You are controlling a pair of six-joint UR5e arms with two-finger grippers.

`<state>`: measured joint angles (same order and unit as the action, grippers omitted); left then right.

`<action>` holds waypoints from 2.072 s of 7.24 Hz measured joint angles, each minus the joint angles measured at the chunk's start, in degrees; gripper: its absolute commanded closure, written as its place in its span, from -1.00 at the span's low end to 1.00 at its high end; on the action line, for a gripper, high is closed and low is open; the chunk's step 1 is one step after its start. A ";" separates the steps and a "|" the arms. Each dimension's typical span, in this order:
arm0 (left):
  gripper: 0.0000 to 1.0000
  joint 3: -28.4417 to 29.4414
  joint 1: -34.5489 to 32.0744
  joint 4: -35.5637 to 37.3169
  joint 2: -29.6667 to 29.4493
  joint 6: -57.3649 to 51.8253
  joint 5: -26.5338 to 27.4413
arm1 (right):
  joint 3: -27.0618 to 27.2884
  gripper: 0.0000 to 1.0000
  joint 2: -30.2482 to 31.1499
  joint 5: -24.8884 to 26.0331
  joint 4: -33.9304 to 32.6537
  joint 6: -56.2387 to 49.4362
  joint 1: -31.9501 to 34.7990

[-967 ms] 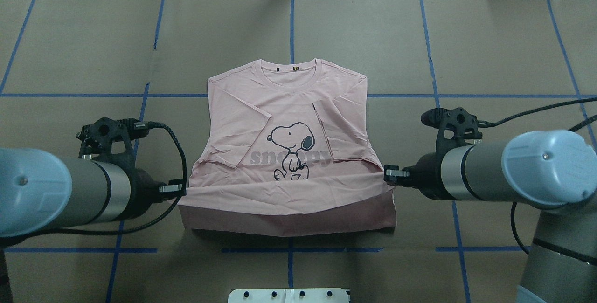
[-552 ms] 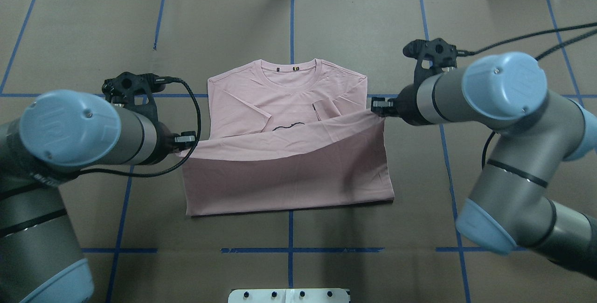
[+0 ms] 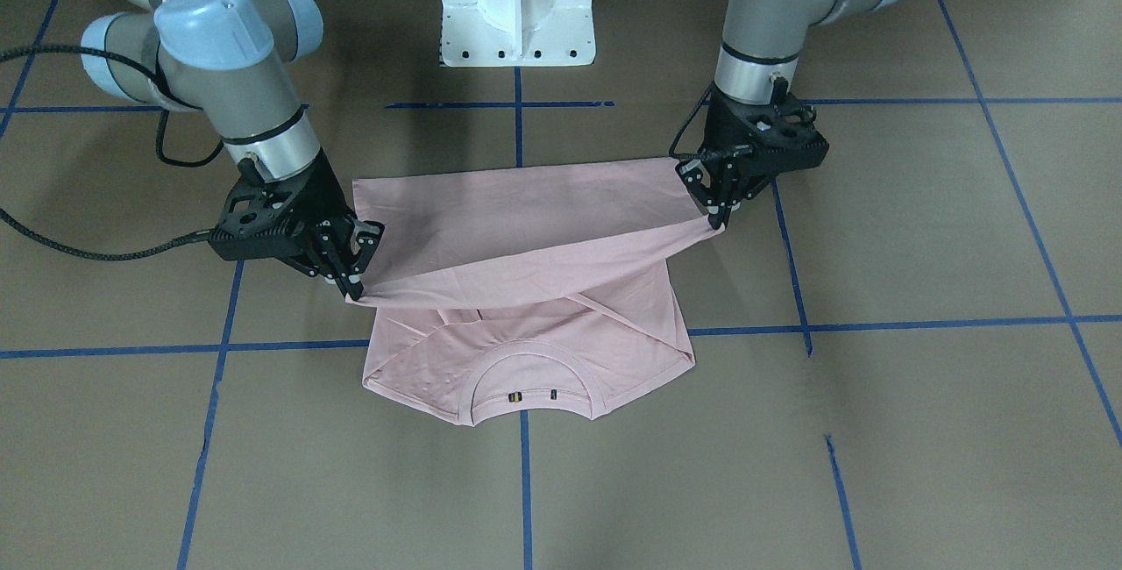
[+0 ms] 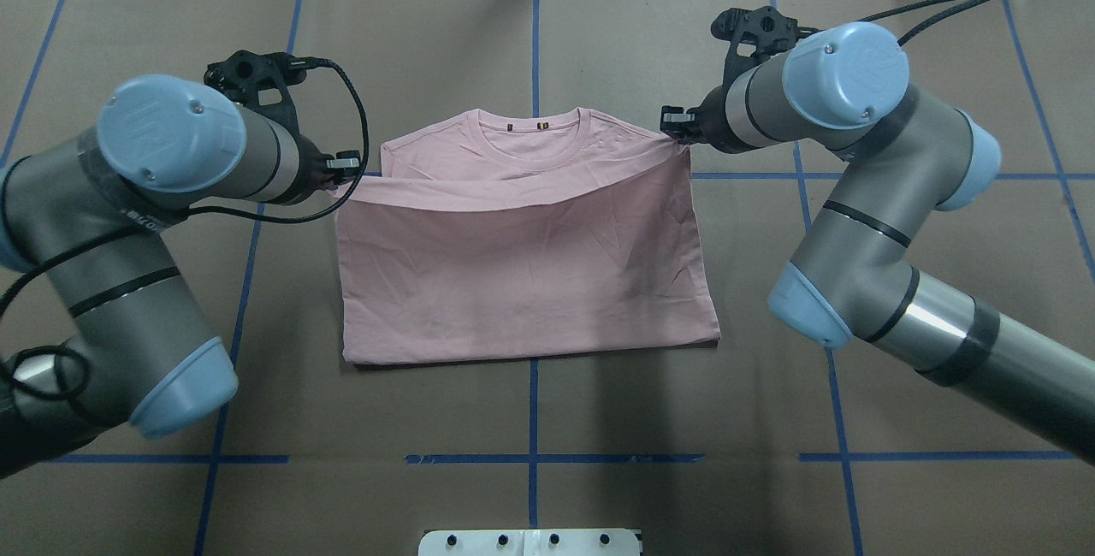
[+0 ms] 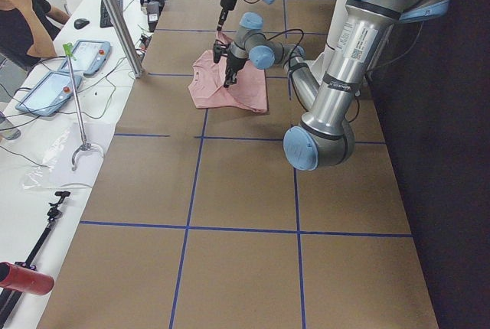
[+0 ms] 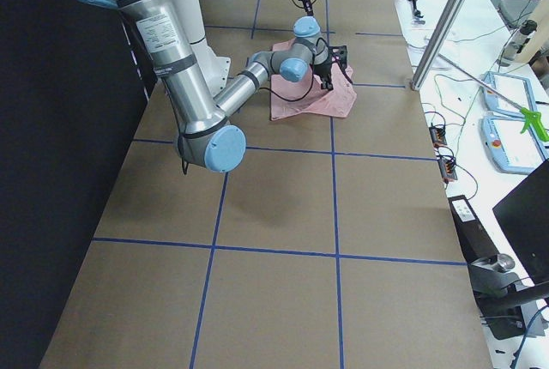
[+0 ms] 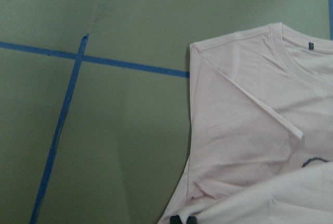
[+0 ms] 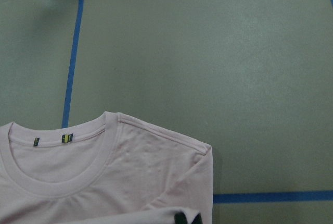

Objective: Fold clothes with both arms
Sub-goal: 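Lower the hem at the collar and open both grippers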

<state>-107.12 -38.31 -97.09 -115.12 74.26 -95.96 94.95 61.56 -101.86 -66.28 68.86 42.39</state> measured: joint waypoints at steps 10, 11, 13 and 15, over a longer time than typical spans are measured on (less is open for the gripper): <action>0.31 14.97 -0.73 -13.80 -2.38 -0.33 -0.10 | -13.23 -0.41 -3.68 0.03 9.94 0.60 0.42; -0.99 14.98 -0.68 -13.84 -2.55 -0.20 -0.06 | -13.17 -0.99 -3.64 -0.15 9.94 0.53 0.26; -1.00 15.18 -0.58 -13.83 -2.64 0.04 0.16 | -13.17 -1.00 -3.38 -1.04 9.99 0.36 0.28; -1.00 15.09 -0.64 -13.70 -2.65 -0.19 0.21 | -13.01 -1.00 -3.05 -2.93 10.02 0.28 0.40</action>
<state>-92.03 -38.95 -110.79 -117.77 74.07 -95.74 81.94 58.51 -104.79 -56.26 69.14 42.79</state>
